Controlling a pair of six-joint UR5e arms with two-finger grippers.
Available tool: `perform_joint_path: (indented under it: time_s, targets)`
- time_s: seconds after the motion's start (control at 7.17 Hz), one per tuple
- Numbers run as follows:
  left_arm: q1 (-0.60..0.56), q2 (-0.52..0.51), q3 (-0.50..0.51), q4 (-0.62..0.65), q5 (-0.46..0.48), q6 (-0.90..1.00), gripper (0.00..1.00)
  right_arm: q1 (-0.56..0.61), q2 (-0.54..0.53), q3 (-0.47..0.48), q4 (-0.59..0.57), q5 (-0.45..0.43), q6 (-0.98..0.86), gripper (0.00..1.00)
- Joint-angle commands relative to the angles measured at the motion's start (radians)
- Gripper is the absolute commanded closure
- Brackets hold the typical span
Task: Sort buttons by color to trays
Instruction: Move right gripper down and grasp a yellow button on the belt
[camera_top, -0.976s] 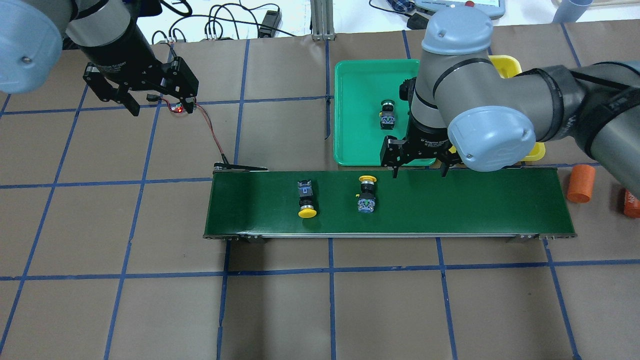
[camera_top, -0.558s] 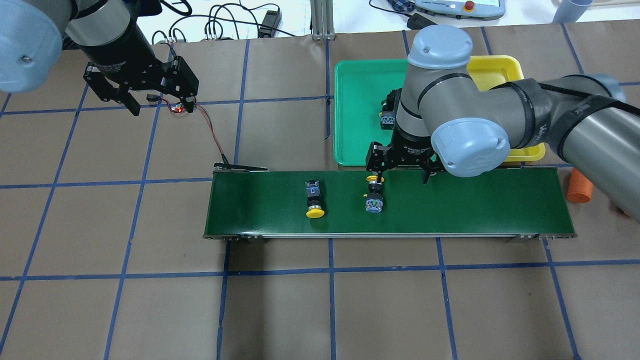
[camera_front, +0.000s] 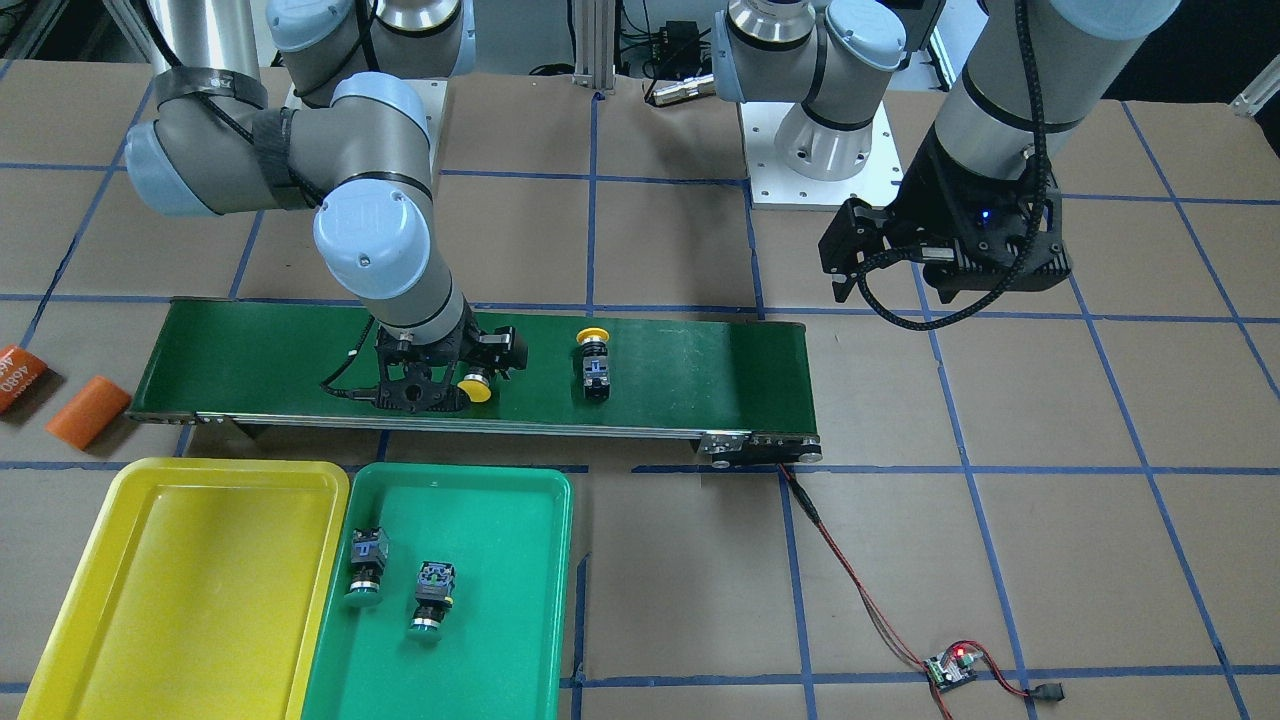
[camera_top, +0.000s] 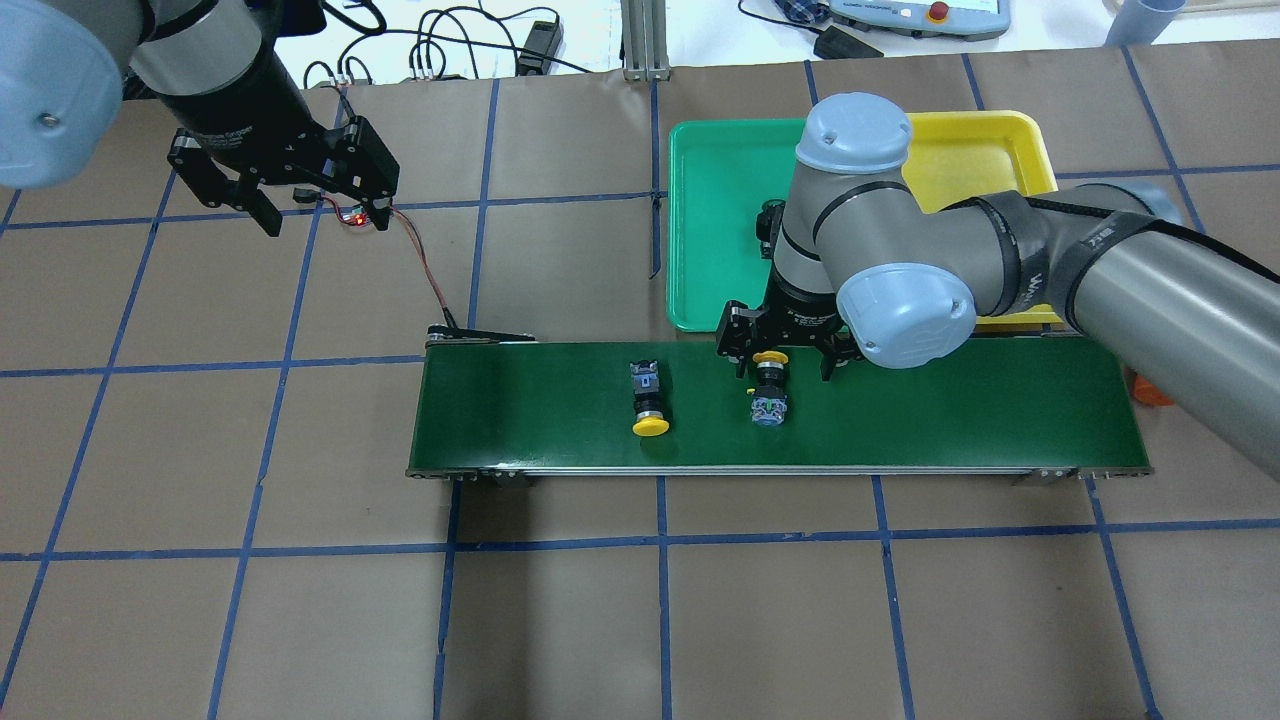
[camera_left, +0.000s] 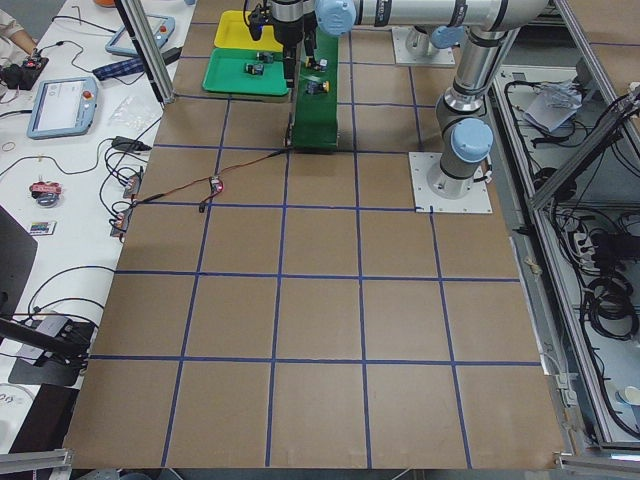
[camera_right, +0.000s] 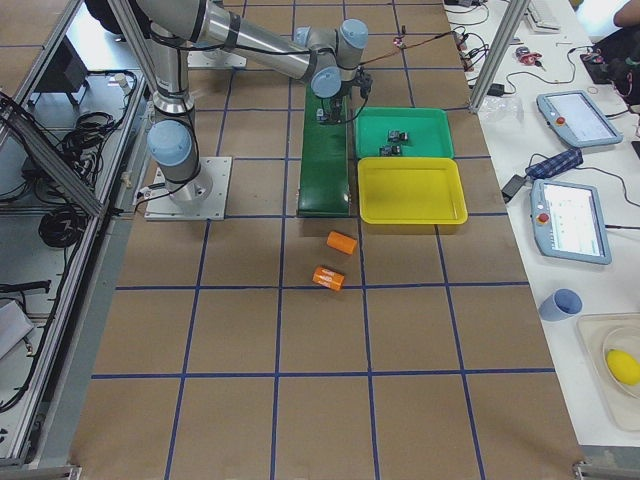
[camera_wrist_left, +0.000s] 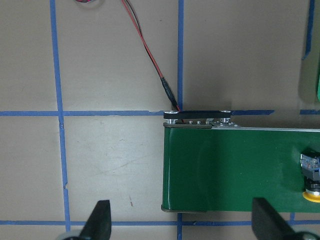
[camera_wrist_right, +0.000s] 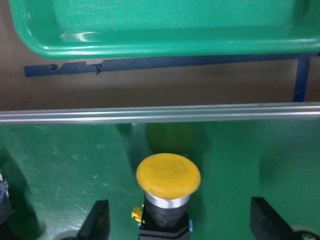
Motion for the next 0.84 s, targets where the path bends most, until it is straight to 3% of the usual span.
perform_joint_path:
  time_s: [0.0,0.14,0.28,0.7]
  targets:
    - [-0.002,0.006,-0.001,-0.012,0.002,0.001,0.0,-0.001,0.022,-0.002,0.0,0.018,0.006,0.27]
    - [-0.002,0.006,-0.001,-0.011,0.003,0.001,0.0,-0.001,0.022,-0.002,0.012,0.007,0.004,0.82]
    - [-0.002,0.003,0.001,-0.011,0.003,0.001,0.0,-0.001,0.019,-0.002,0.018,-0.018,0.004,1.0]
    - [-0.002,0.003,0.002,-0.008,0.002,0.001,0.0,-0.024,-0.026,-0.018,0.012,-0.128,-0.003,1.0]
